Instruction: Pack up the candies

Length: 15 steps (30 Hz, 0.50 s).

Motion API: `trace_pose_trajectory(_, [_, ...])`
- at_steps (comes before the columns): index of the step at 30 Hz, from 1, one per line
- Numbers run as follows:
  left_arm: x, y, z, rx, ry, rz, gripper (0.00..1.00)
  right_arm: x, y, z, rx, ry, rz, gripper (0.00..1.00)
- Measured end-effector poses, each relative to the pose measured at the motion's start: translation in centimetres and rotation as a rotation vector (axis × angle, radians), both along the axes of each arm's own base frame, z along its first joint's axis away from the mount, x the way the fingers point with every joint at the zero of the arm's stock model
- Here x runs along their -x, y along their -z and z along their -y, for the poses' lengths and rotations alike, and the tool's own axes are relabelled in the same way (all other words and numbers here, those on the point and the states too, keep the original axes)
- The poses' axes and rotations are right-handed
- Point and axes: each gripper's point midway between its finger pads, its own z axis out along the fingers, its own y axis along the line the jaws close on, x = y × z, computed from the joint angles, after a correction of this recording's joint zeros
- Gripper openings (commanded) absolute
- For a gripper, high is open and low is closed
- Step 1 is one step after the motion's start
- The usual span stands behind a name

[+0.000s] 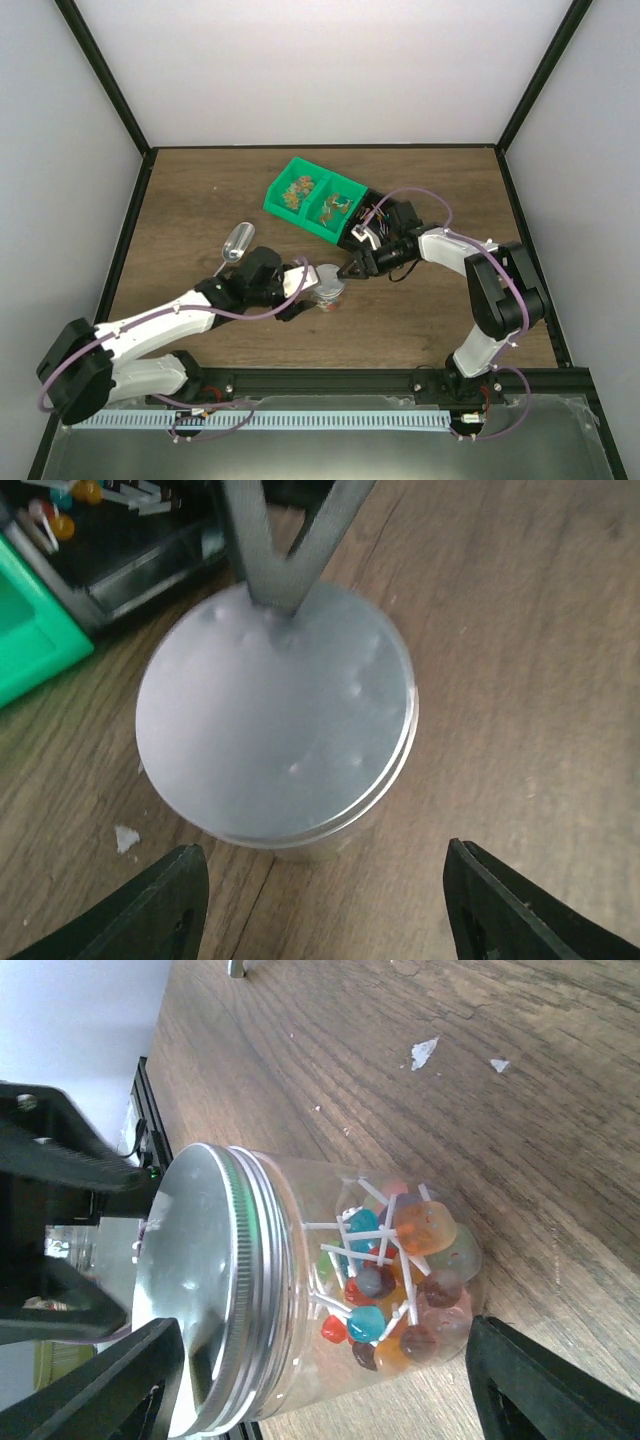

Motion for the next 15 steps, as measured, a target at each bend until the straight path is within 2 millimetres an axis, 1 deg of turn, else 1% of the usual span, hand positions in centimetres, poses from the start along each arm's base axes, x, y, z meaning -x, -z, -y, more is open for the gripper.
trace_pose_trajectory(1, [0.1,-0.3,0.0,0.004,0.004,0.001,0.62,0.1,0.0,0.0,-0.003,-0.002,-0.003,0.82])
trace_pose_trajectory(2, [0.5,-1.1,0.1,0.015,0.027,0.0,0.6,0.1,-0.1,0.0,-0.006,-0.003,-0.006,0.82])
trace_pose_trajectory(4, [1.2,-3.2,0.3,0.043,0.065,0.005,0.52,0.2,-0.4,-0.1,-0.017,-0.007,-0.007,0.82])
trace_pose_trajectory(5, [1.3,-4.6,0.5,0.063,0.08,0.014,0.49,0.2,-0.7,-0.2,-0.026,-0.01,-0.004,0.82])
trace_pose_trajectory(7, [1.3,-6.8,1.2,0.09,0.098,0.024,0.41,0.2,-1.2,-0.3,-0.039,-0.013,0.006,0.81])
trace_pose_trajectory(9, [0.7,-8.3,2.2,0.104,0.11,0.025,0.34,0.2,-1.7,-0.3,-0.049,-0.015,0.017,0.79])
trace_pose_trajectory(10, [0.4,-8.7,2.7,0.104,0.115,0.024,0.31,0.2,-1.9,-0.3,-0.053,-0.016,0.02,0.78])
trace_pose_trajectory(12, [-0.2,-8.5,3.7,0.089,0.124,0.014,0.27,0.2,-2.0,-0.3,-0.056,-0.015,0.022,0.77])
trace_pose_trajectory(15, [-0.4,-6.7,4.2,0.041,0.134,-0.011,0.26,0.2,-2.0,-0.3,-0.057,-0.015,0.022,0.76])
